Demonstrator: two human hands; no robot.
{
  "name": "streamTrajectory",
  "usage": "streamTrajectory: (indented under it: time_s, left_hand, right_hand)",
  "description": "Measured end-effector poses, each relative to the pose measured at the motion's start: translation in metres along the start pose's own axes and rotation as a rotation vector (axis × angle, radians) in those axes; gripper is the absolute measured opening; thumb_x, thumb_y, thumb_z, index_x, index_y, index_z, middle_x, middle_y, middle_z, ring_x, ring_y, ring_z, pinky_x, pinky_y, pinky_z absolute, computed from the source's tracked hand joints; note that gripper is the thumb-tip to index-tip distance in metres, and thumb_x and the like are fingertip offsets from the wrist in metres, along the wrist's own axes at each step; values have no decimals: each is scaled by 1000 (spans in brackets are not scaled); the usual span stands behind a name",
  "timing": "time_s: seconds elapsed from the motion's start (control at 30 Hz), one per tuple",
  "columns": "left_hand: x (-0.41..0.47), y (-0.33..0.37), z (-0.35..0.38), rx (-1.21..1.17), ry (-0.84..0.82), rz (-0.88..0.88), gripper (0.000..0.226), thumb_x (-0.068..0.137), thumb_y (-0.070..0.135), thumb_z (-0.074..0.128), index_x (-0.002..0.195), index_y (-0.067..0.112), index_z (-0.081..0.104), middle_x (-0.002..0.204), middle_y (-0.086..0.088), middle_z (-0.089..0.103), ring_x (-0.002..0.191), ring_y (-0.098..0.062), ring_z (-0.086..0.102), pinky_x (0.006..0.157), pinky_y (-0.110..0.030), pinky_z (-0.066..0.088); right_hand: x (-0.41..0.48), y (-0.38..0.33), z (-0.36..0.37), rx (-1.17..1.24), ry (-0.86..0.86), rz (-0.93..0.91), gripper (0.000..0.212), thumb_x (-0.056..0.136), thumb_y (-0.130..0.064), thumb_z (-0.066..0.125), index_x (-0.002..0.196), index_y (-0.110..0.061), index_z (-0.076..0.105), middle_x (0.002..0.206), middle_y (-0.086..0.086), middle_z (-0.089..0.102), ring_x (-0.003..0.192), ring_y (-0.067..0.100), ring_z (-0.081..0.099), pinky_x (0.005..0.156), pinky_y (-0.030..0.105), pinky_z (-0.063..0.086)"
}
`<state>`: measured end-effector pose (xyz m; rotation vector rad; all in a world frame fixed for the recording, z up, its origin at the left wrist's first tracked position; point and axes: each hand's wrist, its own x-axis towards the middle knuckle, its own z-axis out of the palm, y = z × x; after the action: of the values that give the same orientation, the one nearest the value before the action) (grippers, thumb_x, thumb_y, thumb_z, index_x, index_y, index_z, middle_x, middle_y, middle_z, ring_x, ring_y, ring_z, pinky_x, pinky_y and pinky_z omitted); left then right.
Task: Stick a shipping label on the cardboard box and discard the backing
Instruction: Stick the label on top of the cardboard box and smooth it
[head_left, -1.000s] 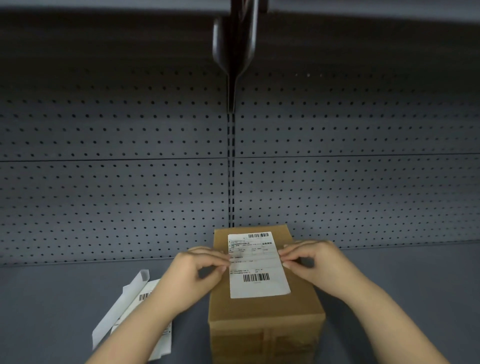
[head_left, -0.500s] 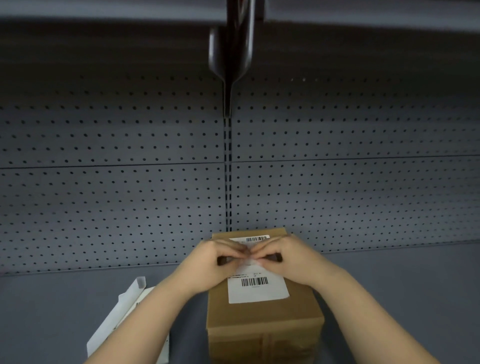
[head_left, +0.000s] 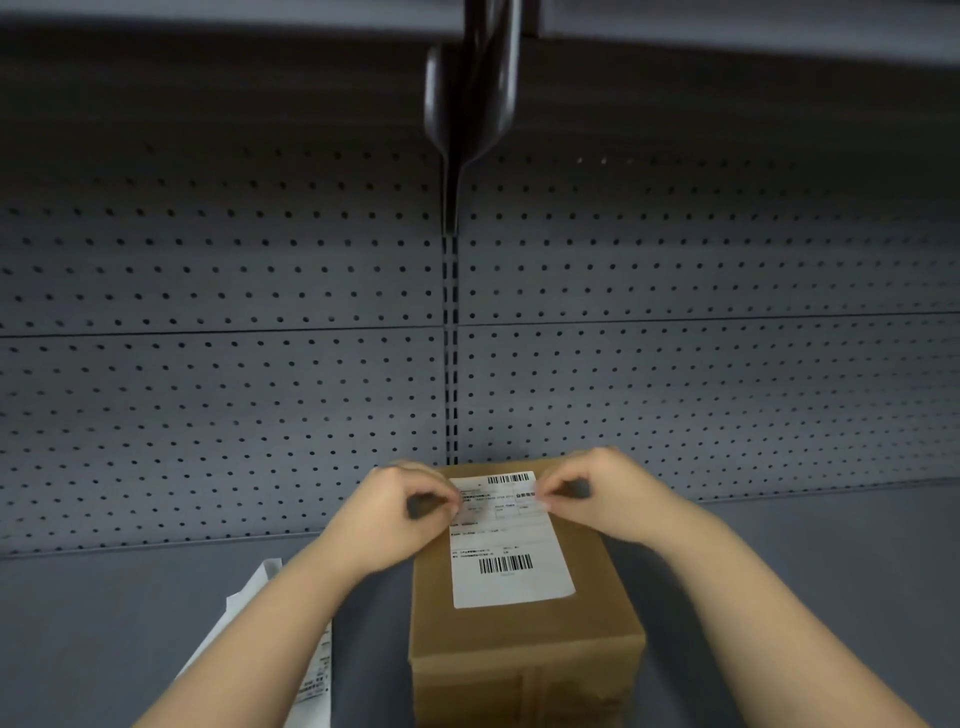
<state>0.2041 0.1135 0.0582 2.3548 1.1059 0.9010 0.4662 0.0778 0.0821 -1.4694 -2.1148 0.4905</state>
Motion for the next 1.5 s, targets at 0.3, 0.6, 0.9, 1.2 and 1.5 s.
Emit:
streamTrajectory:
  time_s: [0.3, 0.6, 0.9, 1.2, 1.5]
  left_hand:
    - [24, 2, 16, 135, -175, 40, 34, 90, 23, 57, 123, 30, 63, 137, 14, 57, 127, 3, 46, 112, -21, 32]
    - [4, -25, 3, 41, -87, -35, 29, 93, 29, 57, 121, 32, 65, 134, 13, 59, 128, 9, 41, 113, -16, 25]
    - [-31, 29, 2, 2, -127, 72, 35, 97, 28, 49, 131, 34, 55, 140, 24, 46, 132, 12, 33, 106, -2, 18]
    - [-49, 42, 17, 83, -165, 181, 36, 92, 17, 53, 125, 29, 63, 131, 23, 54, 122, 24, 35, 106, -2, 23]
    - [-74, 14, 4, -153, -5, 44, 37, 88, -1, 58, 106, 26, 74, 118, 32, 62, 120, 9, 52, 103, -9, 35]
  right_hand:
    - [20, -6, 24, -202, -38, -83, 28, 92, -21, 58, 119, -23, 66, 136, -7, 58, 127, 4, 48, 114, 27, 29]
    - [-5, 20, 8, -138, 80, -6, 28, 88, -29, 65, 116, -26, 68, 127, -9, 64, 117, -4, 52, 109, 23, 36]
    - [-41, -20, 12, -43, 151, -158, 22, 85, -23, 68, 106, -26, 73, 115, -16, 67, 113, -9, 55, 103, 11, 36]
    - [-57, -25, 30, -71, -12, -133, 26, 87, -28, 66, 113, -31, 69, 125, -19, 62, 116, -10, 51, 106, 15, 35]
    - [-82, -5, 20, 100, 166, -81, 19, 77, -17, 78, 96, -21, 77, 107, -12, 73, 108, -7, 61, 100, 19, 44]
